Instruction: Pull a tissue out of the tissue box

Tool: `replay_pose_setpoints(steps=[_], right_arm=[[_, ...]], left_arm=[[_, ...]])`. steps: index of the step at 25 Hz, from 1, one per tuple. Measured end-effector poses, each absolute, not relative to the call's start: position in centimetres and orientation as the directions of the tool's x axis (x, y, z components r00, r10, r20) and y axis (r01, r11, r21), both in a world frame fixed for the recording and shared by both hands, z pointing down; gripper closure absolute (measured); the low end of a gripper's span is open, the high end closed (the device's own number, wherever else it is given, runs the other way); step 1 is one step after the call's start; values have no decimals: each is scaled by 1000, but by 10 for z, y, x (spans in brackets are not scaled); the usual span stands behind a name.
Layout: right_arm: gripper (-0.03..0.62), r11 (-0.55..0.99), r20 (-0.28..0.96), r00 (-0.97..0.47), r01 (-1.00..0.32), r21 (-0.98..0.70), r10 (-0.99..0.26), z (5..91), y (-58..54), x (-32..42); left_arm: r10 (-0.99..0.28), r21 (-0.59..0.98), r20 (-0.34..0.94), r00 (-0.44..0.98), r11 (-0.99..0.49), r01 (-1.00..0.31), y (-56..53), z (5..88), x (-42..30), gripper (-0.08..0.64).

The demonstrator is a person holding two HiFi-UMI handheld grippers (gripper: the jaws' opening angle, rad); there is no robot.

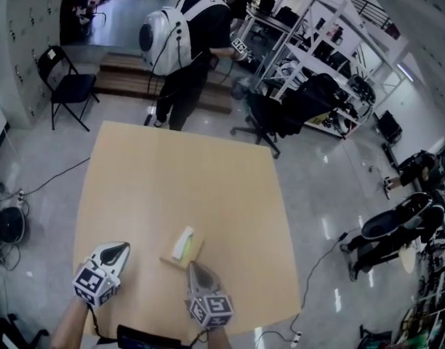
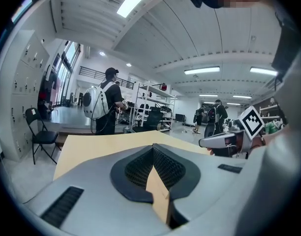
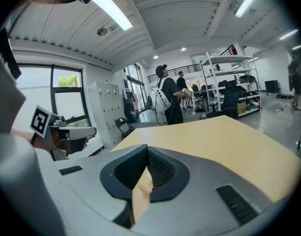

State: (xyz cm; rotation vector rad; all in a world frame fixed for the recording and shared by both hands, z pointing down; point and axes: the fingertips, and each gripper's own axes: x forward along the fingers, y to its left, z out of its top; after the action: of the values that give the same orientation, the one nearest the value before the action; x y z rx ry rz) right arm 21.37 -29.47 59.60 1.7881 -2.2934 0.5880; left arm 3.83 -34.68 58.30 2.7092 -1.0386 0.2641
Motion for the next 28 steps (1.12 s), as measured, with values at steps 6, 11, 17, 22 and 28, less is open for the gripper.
replay_pose_setpoints(steps=[6,11,17,22,28], right_arm=[[580,207,400,-266,-961,-184,-877,612,-302,212],[580,219,434,-270,-962,-166,-859,637,-308,209],[580,218,467,-279,-959,-180,-839,657,-318,204],[580,182,485,-276,-956,-232,-830,664,-322,203],[578,121,508,-218,-969,-216,-833,671,-325,211]], left_arm=[[-591,157,305,746,-742,-652,-348,592,44,552],[-610,193,311,729,-710,-677,-357,622,41,552],[-592,202,340,730,-713,-672,-368,641,41,552],[-593,232,355,723,-693,-682,-375,652,35,552],[-588,255,369,720,-681,-687,-377,661,32,552]])
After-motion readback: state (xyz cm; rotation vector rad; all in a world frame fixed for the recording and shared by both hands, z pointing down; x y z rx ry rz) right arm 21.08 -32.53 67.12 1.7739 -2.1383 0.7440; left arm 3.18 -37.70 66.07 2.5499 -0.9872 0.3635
